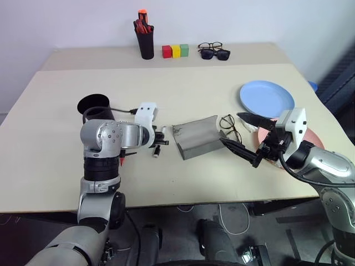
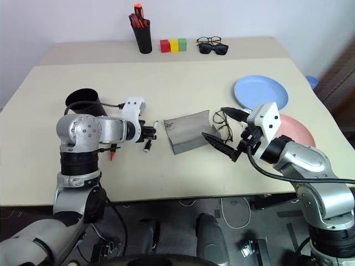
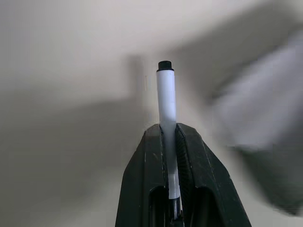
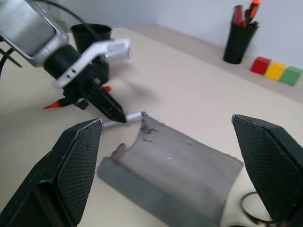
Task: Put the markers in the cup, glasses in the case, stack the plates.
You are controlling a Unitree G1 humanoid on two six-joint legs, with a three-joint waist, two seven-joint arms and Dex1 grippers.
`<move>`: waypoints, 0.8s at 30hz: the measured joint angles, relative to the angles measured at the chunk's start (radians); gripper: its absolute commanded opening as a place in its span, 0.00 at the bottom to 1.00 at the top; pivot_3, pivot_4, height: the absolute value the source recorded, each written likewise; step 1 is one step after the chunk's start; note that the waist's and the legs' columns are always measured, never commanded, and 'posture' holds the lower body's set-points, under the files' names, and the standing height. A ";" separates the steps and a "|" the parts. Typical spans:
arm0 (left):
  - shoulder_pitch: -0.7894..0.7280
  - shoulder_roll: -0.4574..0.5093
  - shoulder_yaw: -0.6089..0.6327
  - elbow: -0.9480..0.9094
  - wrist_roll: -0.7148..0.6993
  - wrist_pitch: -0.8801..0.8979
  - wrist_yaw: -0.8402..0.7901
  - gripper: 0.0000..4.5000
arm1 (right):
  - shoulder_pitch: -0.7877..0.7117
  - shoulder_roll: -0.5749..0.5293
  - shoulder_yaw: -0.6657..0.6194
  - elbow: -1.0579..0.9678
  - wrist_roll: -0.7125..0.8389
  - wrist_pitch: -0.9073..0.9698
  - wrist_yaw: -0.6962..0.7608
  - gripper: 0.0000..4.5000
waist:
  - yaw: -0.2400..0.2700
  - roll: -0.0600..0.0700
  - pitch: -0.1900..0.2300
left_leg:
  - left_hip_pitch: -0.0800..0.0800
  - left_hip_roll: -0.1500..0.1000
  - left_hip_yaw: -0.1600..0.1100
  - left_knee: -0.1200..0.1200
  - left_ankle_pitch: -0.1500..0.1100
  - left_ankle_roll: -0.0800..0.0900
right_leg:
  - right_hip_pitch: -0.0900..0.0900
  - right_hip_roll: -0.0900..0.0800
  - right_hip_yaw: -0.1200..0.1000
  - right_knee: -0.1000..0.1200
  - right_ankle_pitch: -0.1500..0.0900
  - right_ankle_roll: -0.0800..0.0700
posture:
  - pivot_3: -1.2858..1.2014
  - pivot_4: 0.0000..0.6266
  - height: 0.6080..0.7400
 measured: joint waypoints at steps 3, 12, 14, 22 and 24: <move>-0.005 0.006 0.001 -0.053 0.015 -0.092 -0.038 0.01 | -0.006 0.000 0.000 0.018 -0.005 -0.008 0.000 1.00 | 0.000 0.000 0.000 | -0.001 0.000 0.000 -0.002 0.001 -0.002 | -0.003 0.000 0.000 0.001 0.000 0.000 | 0.52 0.24 1.00; 0.078 0.064 -0.124 -0.189 0.335 -0.937 -0.085 0.01 | -0.087 0.006 -0.003 0.088 -0.007 -0.019 0.004 1.00 | 0.006 0.000 0.000 | -0.002 0.000 0.000 -0.002 0.002 -0.003 | -0.003 0.000 0.000 -0.001 0.000 -0.001 | 0.52 0.24 1.00; 0.096 0.082 -0.128 -0.161 0.425 -1.148 -0.072 0.01 | -0.110 0.028 -0.002 0.096 0.004 -0.021 0.004 1.00 | 0.005 0.000 0.000 | -0.002 0.000 0.000 -0.002 0.002 -0.003 | -0.003 0.000 0.000 -0.001 0.000 -0.001 | 0.52 0.24 1.00; 0.131 0.119 -0.060 0.066 0.635 -1.462 0.062 0.01 | -0.180 0.101 -0.001 0.122 0.068 -0.039 0.025 1.00 | 0.008 0.000 0.000 | -0.003 0.000 0.000 -0.001 0.002 -0.003 | -0.002 0.000 0.000 -0.001 0.002 0.002 | 0.52 0.24 1.00; 0.153 0.122 -0.055 0.082 0.684 -1.513 0.098 0.01 | -0.180 0.105 0.005 0.128 0.067 -0.053 0.041 1.00 | 0.006 0.000 0.000 | -0.003 0.000 0.000 -0.001 0.002 -0.003 | -0.002 0.000 0.000 -0.001 0.002 0.002 | 0.52 0.24 1.00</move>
